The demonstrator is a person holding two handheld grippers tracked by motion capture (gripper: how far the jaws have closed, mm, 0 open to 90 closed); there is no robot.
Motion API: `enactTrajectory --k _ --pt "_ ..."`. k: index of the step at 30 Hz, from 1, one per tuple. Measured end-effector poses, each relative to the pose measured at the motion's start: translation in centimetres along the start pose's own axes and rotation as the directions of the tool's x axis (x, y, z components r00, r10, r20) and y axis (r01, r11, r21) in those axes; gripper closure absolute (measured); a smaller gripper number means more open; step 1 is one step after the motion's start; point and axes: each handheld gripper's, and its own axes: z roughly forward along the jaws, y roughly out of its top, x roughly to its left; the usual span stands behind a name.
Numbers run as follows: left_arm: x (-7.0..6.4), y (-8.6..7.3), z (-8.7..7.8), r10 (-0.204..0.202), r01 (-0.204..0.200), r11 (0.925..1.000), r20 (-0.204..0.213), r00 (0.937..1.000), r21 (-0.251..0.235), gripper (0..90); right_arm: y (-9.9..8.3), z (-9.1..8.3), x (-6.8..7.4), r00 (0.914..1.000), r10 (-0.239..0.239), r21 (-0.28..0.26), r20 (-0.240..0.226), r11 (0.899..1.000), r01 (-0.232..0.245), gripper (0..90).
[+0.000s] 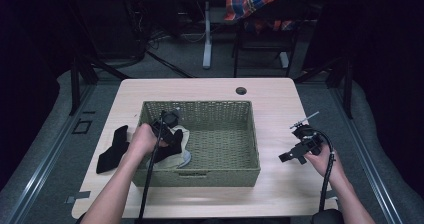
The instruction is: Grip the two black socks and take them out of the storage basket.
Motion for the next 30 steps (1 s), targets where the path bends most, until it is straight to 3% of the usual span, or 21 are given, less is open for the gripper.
enactTrajectory --k 4,14,19,22,23,25,30 --pt "0.3 -0.4 -1.3 -0.007 0.007 0.9991 0.009 0.9999 -0.042 76.6 0.1 -0.3 -0.2 0.9996 -0.029 0.031 0.002 0.999 0.028 3.3" --pt "0.3 -1.0 -4.0 0.000 0.005 0.9921 0.038 0.9993 -0.125 76.7 0.0 0.0 0.0 1.0000 -0.001 0.000 0.000 1.000 0.001 3.3" --pt "0.0 -1.3 -5.5 0.016 -0.010 0.9876 0.036 0.9992 -0.156 76.8 0.2 -0.2 -0.2 0.9995 -0.031 0.041 -0.001 0.999 0.031 3.3" --pt "-0.2 -1.4 -6.3 0.023 -0.018 0.9843 0.029 0.9993 -0.175 76.7 0.1 -0.2 -0.1 0.9996 -0.027 0.031 0.000 0.999 0.026 3.3" --pt "-0.4 -1.5 -7.0 0.026 -0.021 0.9813 0.026 0.9993 -0.192 76.7 0.0 0.1 0.1 1.0000 0.009 -0.015 -0.002 1.000 -0.009 3.3" --pt "-0.5 -1.7 -7.7 0.029 -0.024 0.9782 0.020 0.9994 -0.206 76.7 0.2 -0.3 -0.2 0.9993 -0.037 0.042 0.002 0.998 0.037 3.3" --pt "-0.6 -1.8 -8.7 0.040 -0.036 0.9753 0.011 0.9992 -0.218 76.7 0.1 -0.2 -0.1 0.9997 -0.026 0.033 0.000 0.999 0.026 3.3"
